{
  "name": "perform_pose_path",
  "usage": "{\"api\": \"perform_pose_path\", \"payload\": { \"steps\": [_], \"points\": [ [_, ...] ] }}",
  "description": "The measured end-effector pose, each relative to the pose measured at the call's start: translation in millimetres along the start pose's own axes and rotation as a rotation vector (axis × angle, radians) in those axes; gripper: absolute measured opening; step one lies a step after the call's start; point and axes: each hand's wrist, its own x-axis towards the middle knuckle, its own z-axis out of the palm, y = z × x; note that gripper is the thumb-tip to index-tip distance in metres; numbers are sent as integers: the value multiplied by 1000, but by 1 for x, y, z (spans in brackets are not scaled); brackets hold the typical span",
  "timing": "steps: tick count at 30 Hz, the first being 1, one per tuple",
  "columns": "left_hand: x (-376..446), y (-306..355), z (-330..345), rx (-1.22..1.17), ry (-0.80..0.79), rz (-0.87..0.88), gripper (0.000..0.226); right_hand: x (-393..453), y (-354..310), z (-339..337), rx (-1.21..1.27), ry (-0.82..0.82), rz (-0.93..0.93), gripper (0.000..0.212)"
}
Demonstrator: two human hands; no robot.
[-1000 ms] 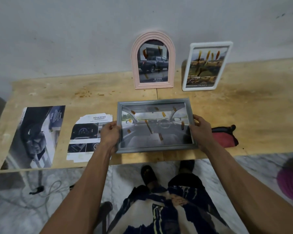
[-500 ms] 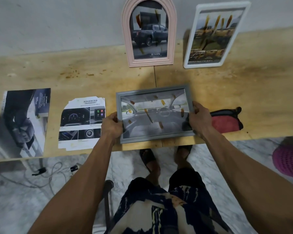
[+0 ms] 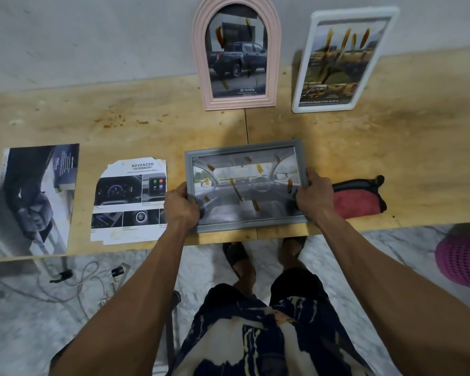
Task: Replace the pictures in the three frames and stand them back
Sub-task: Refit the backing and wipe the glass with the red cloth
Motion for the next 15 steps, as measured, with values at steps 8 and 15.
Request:
{"api": "perform_pose_path", "payload": {
  "steps": [8, 15],
  "points": [
    [-11, 8, 2, 61, 38, 49, 35, -27, 0, -26, -66, 266, -81, 49],
    [-14, 10, -1, 150, 48, 92, 31, -38, 49, -47, -347, 289, -104, 54]
  ]
}}
